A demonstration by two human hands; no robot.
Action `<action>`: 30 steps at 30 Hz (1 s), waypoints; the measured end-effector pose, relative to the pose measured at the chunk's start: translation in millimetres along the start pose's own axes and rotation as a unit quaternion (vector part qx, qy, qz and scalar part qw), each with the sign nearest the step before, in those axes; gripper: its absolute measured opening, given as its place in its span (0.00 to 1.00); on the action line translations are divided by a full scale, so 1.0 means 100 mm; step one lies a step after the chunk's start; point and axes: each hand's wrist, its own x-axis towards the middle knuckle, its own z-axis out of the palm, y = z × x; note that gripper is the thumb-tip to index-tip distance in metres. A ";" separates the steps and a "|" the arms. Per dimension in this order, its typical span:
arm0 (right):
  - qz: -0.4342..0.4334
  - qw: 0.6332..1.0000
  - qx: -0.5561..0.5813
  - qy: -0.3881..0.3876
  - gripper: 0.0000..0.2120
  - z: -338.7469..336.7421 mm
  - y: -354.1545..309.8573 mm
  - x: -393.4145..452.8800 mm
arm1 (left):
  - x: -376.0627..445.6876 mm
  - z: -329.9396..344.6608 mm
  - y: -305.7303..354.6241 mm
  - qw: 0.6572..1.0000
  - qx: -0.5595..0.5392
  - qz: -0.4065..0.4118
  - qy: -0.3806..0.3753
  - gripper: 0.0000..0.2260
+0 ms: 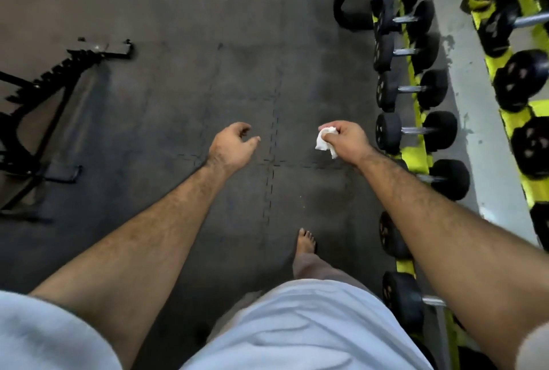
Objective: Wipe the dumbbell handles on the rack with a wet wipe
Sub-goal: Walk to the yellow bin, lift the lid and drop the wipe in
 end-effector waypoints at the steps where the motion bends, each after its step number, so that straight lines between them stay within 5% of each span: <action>1: 0.004 1.000 -0.003 -0.004 0.10 0.00 -0.15 0.28 | 0.26 -0.04 0.10 1.000 -0.010 -0.006 0.002 0.21; 9: -0.020 0.998 -0.035 -0.038 0.10 0.38 -1.19 2.17 | 2.20 -0.34 0.38 0.995 -0.093 -0.023 0.031 0.26; 15: -0.021 0.998 -0.051 0.004 0.10 0.67 -1.87 3.66 | 3.95 -0.66 0.47 0.994 -0.112 -0.008 0.010 0.28; 23: -0.046 0.991 -0.121 0.043 0.08 0.46 -2.98 5.42 | 6.18 -1.53 1.33 0.994 -0.002 0.103 -0.033 0.19; 30: -0.054 0.991 -0.112 0.054 0.08 0.34 -3.56 7.05 | 8.01 -1.56 1.98 0.988 0.032 0.144 -0.047 0.19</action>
